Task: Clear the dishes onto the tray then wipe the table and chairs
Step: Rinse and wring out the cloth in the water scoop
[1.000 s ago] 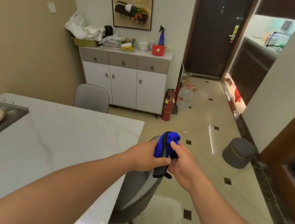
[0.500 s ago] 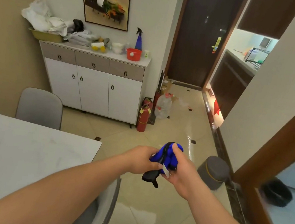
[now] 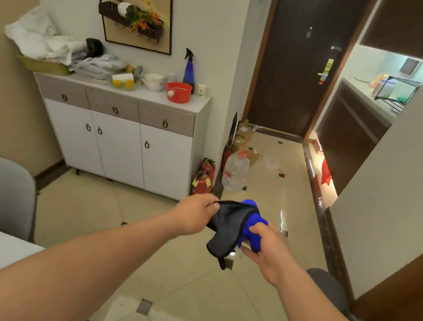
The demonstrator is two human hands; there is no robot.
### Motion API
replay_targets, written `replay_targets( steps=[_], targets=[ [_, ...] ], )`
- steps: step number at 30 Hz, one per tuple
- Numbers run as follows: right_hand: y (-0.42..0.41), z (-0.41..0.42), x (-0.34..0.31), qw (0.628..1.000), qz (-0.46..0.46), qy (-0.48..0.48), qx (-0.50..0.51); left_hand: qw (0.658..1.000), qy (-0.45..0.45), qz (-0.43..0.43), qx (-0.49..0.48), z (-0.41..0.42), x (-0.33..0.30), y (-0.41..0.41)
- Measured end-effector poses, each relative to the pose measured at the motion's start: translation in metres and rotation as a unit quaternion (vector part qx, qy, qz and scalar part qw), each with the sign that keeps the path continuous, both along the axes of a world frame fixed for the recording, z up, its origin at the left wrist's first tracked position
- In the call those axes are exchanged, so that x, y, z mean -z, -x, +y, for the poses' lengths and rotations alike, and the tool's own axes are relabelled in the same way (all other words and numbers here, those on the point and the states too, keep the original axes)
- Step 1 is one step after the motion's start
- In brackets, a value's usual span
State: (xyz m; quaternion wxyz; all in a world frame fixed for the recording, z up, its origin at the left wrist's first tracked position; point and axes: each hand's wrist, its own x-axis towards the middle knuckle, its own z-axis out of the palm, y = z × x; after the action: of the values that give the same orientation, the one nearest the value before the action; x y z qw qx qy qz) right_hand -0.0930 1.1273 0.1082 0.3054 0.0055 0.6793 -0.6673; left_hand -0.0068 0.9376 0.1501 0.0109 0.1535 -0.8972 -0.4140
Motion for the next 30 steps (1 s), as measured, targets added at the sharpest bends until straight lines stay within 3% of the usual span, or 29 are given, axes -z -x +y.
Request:
replay_targets(
  steps=[5, 8, 12, 16, 20, 26, 30],
  targets=[
    [0.109, -0.033, 0.019, 0.977, 0.101, -0.16, -0.102, 0.992, 0.059, 0.013, -0.112, -0.045, -0.023, 0.091],
    [0.176, -0.074, -0.008, 0.96, 0.164, -0.108, -0.199, 0.982, 0.143, -0.012, -0.12, -0.072, -0.051, 0.146],
    [0.23, -0.154, -0.051, 0.891, 0.273, -0.03, -0.361, 0.972, 0.2, 0.0, -0.124, -0.106, -0.083, 0.198],
    [0.261, -0.239, -0.061, 0.85, 0.262, 0.018, -0.456, 0.962, 0.225, 0.013, -0.156, -0.165, -0.099, 0.239],
    [0.298, -0.319, -0.036, 0.863, 0.201, 0.025, -0.462, 0.957, 0.183, 0.052, -0.22, -0.241, -0.108, 0.277],
    [0.379, -0.457, -0.03, 0.885, 0.194, -0.01, -0.424, 0.949, 0.049, 0.139, -0.277, -0.381, -0.107, 0.352],
    [0.451, -0.532, -0.045, 0.896, 0.192, -0.041, -0.398, 0.932, 0.012, 0.202, -0.299, -0.47, -0.129, 0.413]
  ],
)
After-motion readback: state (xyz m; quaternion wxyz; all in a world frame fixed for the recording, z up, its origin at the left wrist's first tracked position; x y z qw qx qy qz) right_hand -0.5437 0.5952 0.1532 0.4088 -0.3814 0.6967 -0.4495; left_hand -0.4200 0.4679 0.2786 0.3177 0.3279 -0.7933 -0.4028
